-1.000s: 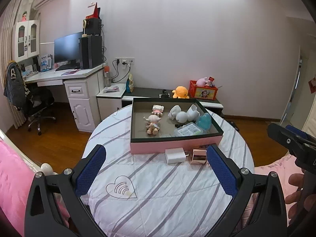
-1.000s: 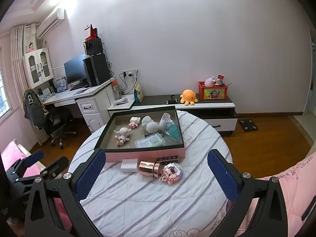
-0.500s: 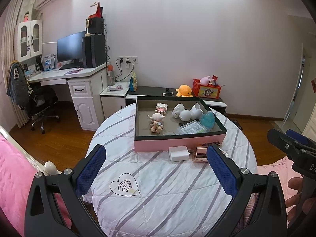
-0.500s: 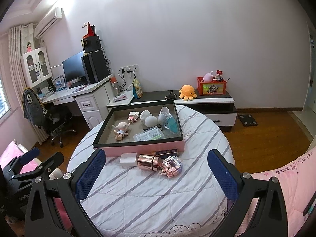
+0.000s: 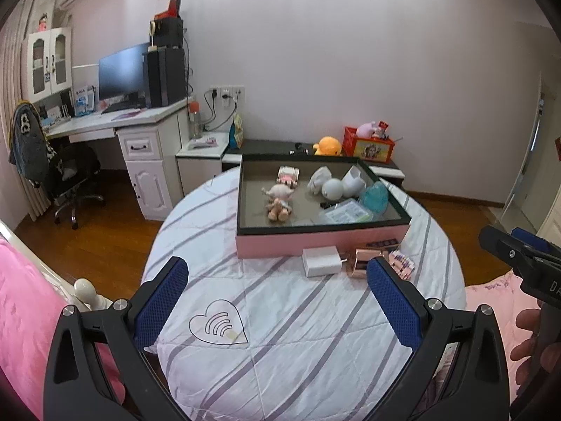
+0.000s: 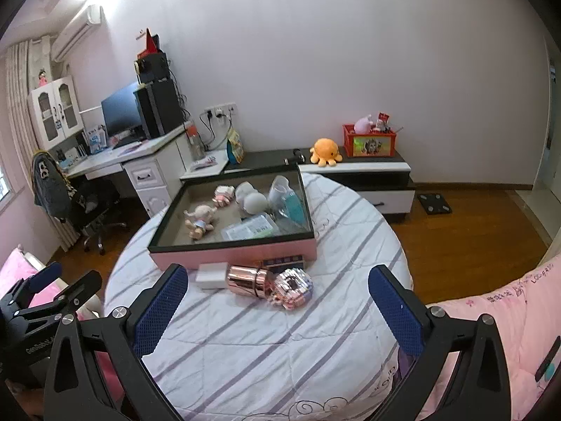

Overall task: Organize rigid objects
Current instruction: 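Reach the left tool to the white charger while the right tool reaches the pink block figure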

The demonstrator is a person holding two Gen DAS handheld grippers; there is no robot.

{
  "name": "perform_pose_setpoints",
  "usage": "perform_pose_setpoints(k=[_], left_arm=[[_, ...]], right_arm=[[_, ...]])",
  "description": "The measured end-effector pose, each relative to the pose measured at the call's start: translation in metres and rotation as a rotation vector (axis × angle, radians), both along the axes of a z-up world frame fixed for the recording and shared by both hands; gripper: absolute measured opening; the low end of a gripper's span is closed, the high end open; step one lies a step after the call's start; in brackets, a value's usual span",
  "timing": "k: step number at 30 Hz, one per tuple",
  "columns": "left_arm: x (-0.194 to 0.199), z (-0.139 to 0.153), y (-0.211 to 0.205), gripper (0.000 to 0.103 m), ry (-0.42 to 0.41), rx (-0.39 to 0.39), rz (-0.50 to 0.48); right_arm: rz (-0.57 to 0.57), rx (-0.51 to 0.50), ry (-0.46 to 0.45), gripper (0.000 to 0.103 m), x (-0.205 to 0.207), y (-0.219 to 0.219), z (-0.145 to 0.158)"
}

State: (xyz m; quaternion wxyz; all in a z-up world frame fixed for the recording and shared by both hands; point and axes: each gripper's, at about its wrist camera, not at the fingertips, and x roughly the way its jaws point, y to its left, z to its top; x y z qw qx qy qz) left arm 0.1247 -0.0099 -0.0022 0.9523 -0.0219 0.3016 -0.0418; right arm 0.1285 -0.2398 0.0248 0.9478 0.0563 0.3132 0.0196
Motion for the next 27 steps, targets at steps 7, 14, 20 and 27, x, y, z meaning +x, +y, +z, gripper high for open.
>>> perform_pose_setpoints(k=[7,14,20,27], left_arm=[[0.034,-0.039,-0.007,0.103,0.1,0.004,-0.007],[0.071,-0.073,-0.022,0.103,0.173,0.023,-0.017],[0.098,-0.098,-0.036,0.103,0.227,0.04,-0.027],[0.12,-0.112,-0.049,0.103,0.269,0.021,-0.053]], right_arm=[[0.005,-0.001,0.119,0.103,0.032,-0.008,-0.042],[-0.001,-0.025,0.23,0.103,0.063,-0.018,-0.085],[0.016,-0.038,0.291,0.103,0.083,-0.025,-0.11],[0.072,-0.042,0.326,0.103,0.1,-0.022,-0.127]])
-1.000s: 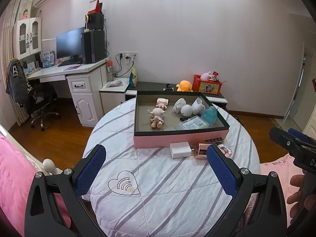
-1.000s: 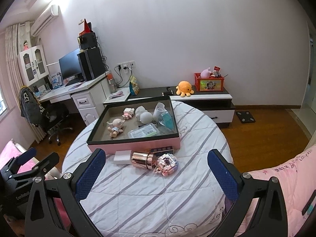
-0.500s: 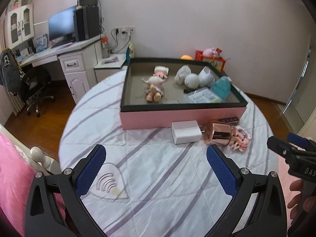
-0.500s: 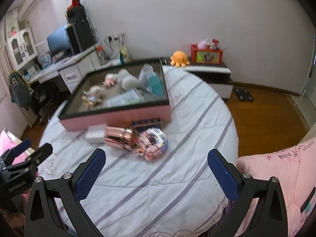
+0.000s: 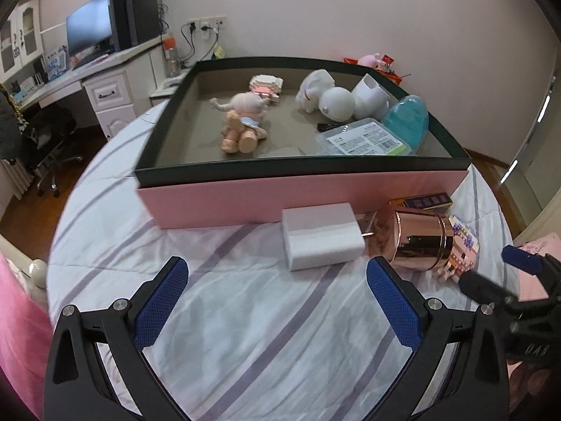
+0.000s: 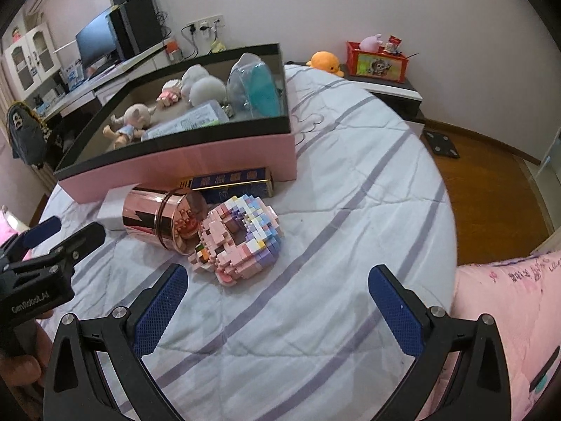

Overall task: Organize rigid objects
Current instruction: 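Reach the left tool to the white charger while the right tool reaches the pink block figure, then grasp the white charger with the left tool while the right tool grasps the pink block figure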

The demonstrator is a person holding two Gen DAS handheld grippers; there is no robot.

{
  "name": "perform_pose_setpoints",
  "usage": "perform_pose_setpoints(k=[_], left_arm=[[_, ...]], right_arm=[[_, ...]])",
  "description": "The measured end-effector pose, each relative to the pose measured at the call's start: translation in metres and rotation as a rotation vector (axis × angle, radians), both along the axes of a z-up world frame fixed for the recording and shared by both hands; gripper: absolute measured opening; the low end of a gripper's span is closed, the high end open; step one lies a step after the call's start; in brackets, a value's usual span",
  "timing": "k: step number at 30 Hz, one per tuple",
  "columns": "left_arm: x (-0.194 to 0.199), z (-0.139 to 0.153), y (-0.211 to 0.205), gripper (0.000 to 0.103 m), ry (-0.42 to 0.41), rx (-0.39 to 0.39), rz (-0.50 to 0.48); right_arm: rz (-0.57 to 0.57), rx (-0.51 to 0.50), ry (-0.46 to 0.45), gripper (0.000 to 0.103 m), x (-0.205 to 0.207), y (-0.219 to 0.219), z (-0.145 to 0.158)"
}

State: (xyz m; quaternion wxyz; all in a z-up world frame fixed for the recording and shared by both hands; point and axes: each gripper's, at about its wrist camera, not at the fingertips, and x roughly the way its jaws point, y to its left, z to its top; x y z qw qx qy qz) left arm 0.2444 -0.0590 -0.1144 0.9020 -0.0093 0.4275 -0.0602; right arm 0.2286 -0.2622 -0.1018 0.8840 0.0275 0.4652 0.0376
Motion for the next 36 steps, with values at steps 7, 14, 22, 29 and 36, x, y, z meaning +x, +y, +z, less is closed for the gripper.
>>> perform_pose_setpoints(k=[7,14,22,29,36], left_arm=[[0.021,-0.014,-0.012,0.103,0.042,-0.013,-0.012],[0.032,-0.018,-0.011,0.099,0.051,-0.036,-0.001],[0.027,-0.014,-0.025,0.065,0.041,-0.061,-0.064],[0.028,-0.014,-0.017,0.064,0.05,-0.115,-0.064],[0.014,-0.009,-0.008,0.064,0.041,-0.115,-0.057]], right_arm=[[0.058,-0.04,0.004,0.103,0.014,0.008,-0.012],[0.122,-0.042,-0.024,0.101,0.02,0.012,-0.016],[0.14,-0.003,-0.057,0.063,0.016,0.009,-0.009],[0.126,0.021,-0.062,0.056,0.011,0.006,-0.007],[0.108,0.051,-0.06,0.056,0.005,0.0,-0.003]])
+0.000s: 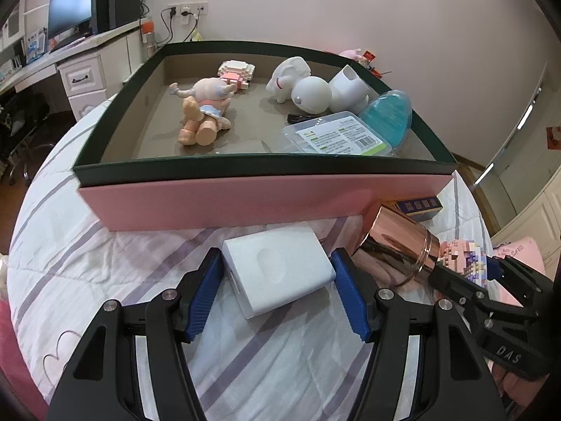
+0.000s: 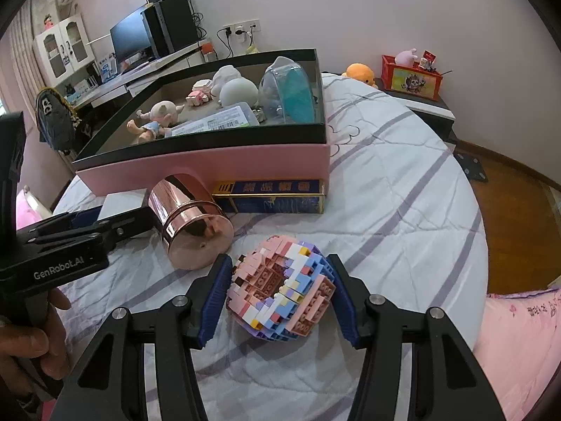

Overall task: Organize rigid objects
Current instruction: 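Grasp the white charger with the left tool while the right tool grasps the pink block figure, then carry the charger and block figure over the box and open both tools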

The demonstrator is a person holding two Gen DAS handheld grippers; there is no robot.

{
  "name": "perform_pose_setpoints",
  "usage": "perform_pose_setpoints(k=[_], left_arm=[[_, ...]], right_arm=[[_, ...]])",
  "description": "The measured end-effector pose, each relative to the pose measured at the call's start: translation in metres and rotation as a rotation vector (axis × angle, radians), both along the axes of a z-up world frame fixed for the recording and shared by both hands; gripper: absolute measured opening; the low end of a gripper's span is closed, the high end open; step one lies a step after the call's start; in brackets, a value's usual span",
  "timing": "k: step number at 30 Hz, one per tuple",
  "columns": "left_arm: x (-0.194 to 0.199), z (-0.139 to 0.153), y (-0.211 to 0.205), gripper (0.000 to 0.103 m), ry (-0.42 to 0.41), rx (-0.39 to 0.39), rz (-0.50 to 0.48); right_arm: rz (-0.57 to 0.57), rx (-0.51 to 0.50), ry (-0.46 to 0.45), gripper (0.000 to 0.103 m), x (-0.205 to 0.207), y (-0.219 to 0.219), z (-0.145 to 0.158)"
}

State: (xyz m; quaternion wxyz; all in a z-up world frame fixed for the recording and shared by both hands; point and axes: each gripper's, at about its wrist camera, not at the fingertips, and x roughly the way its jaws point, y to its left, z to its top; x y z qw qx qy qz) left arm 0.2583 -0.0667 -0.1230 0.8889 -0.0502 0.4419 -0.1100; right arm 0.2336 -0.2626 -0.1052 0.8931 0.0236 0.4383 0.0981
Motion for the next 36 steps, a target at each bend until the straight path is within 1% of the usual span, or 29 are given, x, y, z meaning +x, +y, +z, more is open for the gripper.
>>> perform_pose_setpoints(k=[10,16,22,27,31,36], left_arm=[[-0.019,0.017,0.022,0.064,-0.038,0.01,0.031],[-0.028,0.035,0.033,0.064,-0.081,0.007,0.036],[-0.032,0.062,0.043,0.064,-0.147,0.009,0.033],[-0.019,0.083,0.052,0.064,-0.192,0.004,0.039],[0.001,0.098,0.057,0.064,-0.225,0.002,0.049],[0.03,0.105,0.058,0.064,-0.241,-0.002,0.053]], right_arm=[[-0.003,0.018,-0.02,0.056,-0.011,-0.001,0.017],[0.022,0.025,-0.06,0.056,-0.016,0.009,0.038],[0.058,0.03,-0.111,0.056,-0.014,0.023,0.063],[0.093,0.03,-0.163,0.056,0.002,0.037,0.087],[0.107,0.039,-0.203,0.056,0.029,0.045,0.106],[0.106,0.035,-0.216,0.056,0.062,0.055,0.116]])
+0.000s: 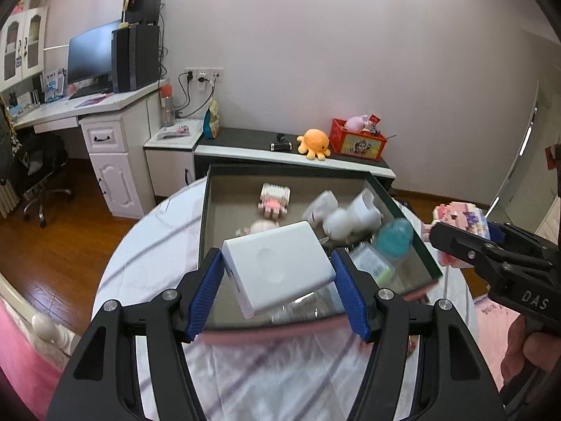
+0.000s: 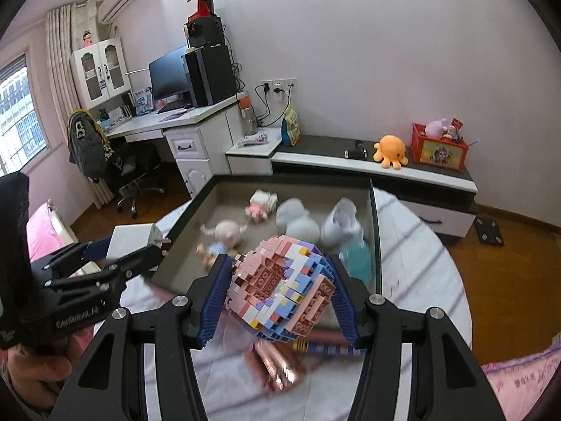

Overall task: Organize rigid objects
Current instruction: 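Carry the charger and block figure over the box and open both tools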

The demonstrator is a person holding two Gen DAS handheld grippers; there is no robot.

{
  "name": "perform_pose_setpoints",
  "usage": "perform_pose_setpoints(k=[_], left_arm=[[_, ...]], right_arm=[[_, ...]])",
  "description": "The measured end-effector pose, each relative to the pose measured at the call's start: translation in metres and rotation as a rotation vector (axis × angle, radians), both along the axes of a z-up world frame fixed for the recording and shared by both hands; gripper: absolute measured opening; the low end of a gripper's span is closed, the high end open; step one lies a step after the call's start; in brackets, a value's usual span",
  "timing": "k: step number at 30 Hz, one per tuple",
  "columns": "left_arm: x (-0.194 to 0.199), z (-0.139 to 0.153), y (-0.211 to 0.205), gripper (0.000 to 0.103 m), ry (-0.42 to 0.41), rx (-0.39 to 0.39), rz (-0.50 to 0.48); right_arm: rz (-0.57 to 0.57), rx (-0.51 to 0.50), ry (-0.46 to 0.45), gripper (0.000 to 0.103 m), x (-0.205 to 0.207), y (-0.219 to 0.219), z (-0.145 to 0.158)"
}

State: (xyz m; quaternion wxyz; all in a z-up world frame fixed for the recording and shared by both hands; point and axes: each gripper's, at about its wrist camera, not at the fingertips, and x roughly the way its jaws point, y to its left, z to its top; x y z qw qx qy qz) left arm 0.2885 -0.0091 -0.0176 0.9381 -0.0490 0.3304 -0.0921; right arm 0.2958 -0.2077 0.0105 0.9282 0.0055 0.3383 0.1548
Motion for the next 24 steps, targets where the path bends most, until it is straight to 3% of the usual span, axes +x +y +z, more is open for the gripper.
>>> perform_pose_setpoints(k=[12,22,24], left_arm=[[0.07,-0.019,-0.022,0.064,0.038,0.011,-0.012],[0.093,-0.046,-0.029,0.065,0.1,0.027,-0.003],[0.09,-0.045,-0.028,0.073,0.091,0.032,0.004]], right_arm=[[-0.026,0.03,0.071,0.056,0.073,0.006,-0.026],[-0.039,0.038,0.127,0.056,0.092,0.0,-0.049],[-0.03,0.042,0.132,0.061,0.092,0.002,-0.049]])
